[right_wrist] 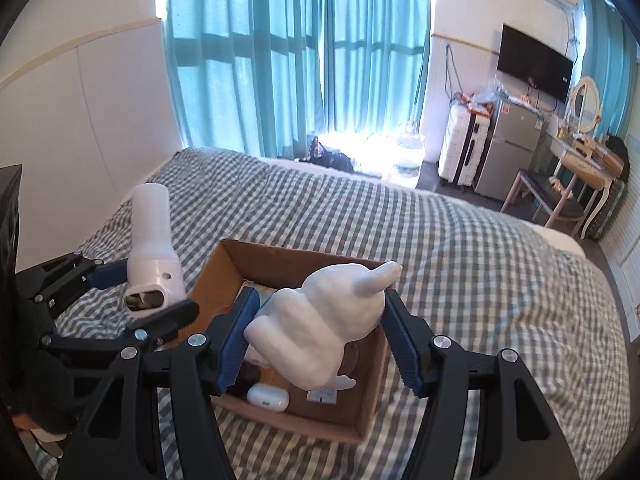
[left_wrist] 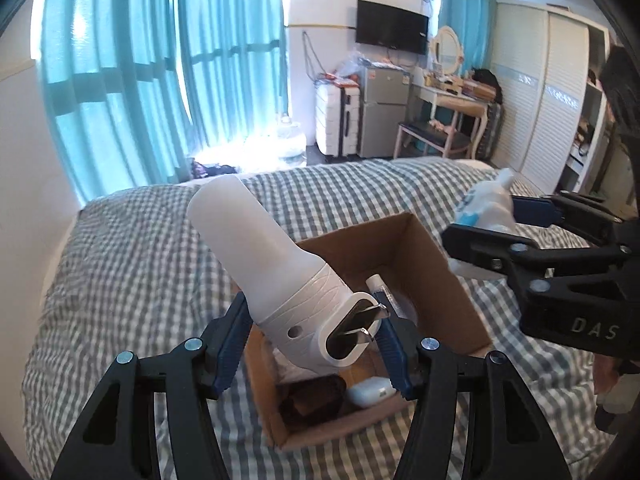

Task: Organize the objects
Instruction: 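Carry the white device and bunny figure over the box and release both inside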

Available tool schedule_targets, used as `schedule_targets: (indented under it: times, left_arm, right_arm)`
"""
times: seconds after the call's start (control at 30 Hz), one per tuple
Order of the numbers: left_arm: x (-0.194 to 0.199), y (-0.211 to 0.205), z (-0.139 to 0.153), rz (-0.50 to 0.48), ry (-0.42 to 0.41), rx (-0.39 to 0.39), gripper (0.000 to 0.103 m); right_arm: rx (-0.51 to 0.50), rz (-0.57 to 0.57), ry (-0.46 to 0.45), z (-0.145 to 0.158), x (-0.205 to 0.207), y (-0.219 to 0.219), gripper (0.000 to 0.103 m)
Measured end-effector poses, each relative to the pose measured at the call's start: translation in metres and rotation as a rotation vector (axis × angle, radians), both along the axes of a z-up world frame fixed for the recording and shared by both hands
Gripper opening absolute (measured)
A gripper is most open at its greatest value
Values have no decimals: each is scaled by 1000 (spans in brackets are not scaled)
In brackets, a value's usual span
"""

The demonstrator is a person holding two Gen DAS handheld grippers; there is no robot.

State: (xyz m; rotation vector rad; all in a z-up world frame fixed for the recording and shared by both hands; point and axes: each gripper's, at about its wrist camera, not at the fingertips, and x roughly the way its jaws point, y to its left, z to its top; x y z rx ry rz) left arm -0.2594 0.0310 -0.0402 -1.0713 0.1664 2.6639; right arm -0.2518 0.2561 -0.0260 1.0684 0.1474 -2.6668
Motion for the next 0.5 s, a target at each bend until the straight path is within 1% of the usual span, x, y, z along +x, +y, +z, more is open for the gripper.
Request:
schedule_targets:
  times: [0.17,0.33,0.5]
  left_arm:
    - [-30,8,-28,-31,-41,8,61]
    - [-53,10,-54,-59,-61,3,61]
    - [-65,11,-75,-80,-76,-24,61]
  right_arm:
    - [6,2,-51,-33,-37,-5,62]
    - [19,8,-90,-67,-59,-7,62]
    - [30,21,-107,-87,-74,-6,62]
